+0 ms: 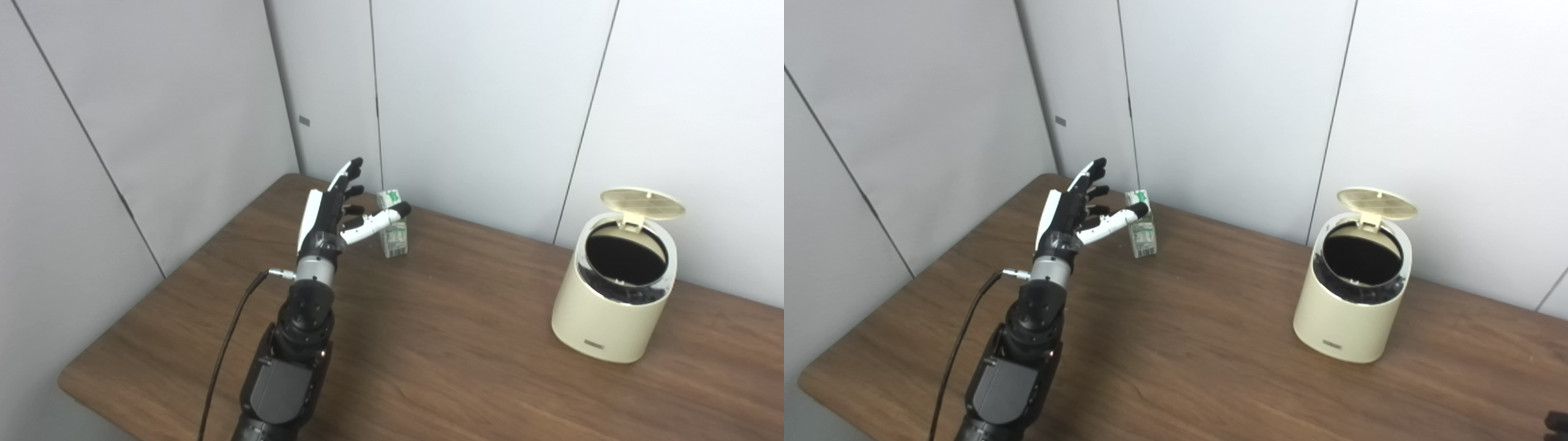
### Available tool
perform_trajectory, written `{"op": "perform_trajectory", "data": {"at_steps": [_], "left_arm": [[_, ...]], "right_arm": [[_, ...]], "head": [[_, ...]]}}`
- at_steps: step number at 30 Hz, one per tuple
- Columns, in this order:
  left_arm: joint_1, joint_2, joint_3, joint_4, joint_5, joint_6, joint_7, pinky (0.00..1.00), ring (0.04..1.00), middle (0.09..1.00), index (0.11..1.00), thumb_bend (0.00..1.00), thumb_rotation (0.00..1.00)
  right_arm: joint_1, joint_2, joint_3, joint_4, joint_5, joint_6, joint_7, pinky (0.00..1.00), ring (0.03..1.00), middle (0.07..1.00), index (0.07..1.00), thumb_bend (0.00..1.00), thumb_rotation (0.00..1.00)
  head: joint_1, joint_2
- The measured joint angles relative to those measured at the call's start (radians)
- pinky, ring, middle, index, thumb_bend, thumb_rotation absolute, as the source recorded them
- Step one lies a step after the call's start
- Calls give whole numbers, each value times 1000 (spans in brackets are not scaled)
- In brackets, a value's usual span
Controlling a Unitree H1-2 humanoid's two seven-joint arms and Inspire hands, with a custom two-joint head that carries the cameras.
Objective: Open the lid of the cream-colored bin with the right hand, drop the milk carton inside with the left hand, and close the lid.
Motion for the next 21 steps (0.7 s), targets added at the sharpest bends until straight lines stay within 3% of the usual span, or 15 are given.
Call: {"op": "perform_trajectory", "data": {"at_steps": [2, 12, 16, 21], "left_arm": [[0, 2, 7, 23, 0, -11, 5, 703, 872, 948, 999, 1000, 385], [0, 32, 44, 96, -6, -59, 13, 916, 977, 985, 995, 1000, 382], [0, 57, 35, 109, -2, -43, 2, 861, 951, 985, 1000, 1000, 410], [-1, 108, 11, 165, -51, -29, -96, 820, 953, 996, 998, 1000, 377]], "right_arm": [[0, 0, 0, 0, -2, -1, 1, 456, 620, 653, 615, 412, 712], [-7, -4, 0, 12, -6, -18, 1, 436, 609, 645, 607, 416, 724], [-7, -5, 0, 14, -6, -20, 1, 427, 598, 634, 596, 449, 734], [-7, -5, 0, 15, -9, -21, -1, 408, 585, 624, 589, 481, 753]], "head": [[0, -2], [-11, -9], [-23, -9], [-34, -11]]}}
